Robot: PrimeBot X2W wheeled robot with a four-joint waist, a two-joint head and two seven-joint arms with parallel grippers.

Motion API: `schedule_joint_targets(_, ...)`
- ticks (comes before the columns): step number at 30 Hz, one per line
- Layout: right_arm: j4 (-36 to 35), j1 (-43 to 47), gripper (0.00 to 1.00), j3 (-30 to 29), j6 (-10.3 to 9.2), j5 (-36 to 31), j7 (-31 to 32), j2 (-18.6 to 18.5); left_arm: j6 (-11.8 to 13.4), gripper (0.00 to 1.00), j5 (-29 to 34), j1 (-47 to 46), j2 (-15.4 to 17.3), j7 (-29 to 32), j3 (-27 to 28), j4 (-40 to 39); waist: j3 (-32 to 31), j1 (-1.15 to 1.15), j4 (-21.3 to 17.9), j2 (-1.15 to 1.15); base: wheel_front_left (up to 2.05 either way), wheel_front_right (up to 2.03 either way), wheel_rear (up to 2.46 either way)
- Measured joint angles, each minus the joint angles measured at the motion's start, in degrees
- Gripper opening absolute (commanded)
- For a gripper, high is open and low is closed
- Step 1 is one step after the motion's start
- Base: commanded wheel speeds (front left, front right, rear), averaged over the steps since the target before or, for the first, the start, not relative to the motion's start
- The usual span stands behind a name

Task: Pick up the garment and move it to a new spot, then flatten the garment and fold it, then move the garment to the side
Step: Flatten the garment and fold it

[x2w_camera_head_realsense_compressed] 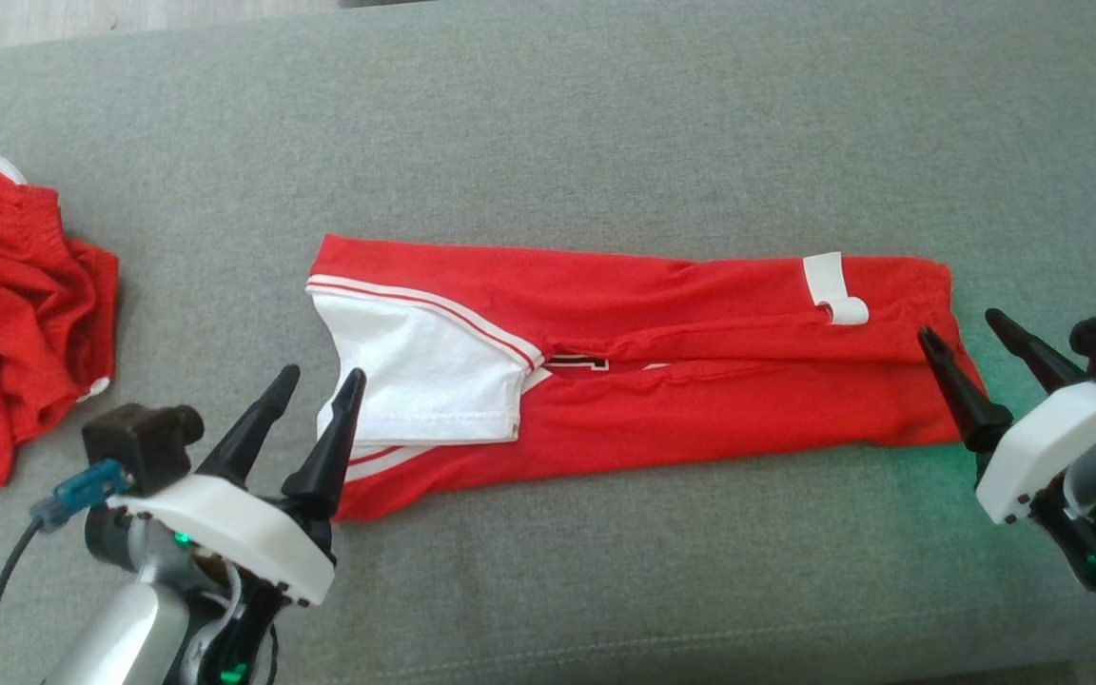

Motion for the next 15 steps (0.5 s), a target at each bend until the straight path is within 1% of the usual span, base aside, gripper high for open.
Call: schedule_joint_targets(15, -1.3, 0.4, 1.0, -0.7, 0.0, -0.6, 0.2, 1.6, 0.5, 1.0, 1.3, -0.2, 0.0, -0.1, -1.1, 0.3, 0.0, 0.0, 0.0, 0.0, 0.0, 0.0, 0.0)
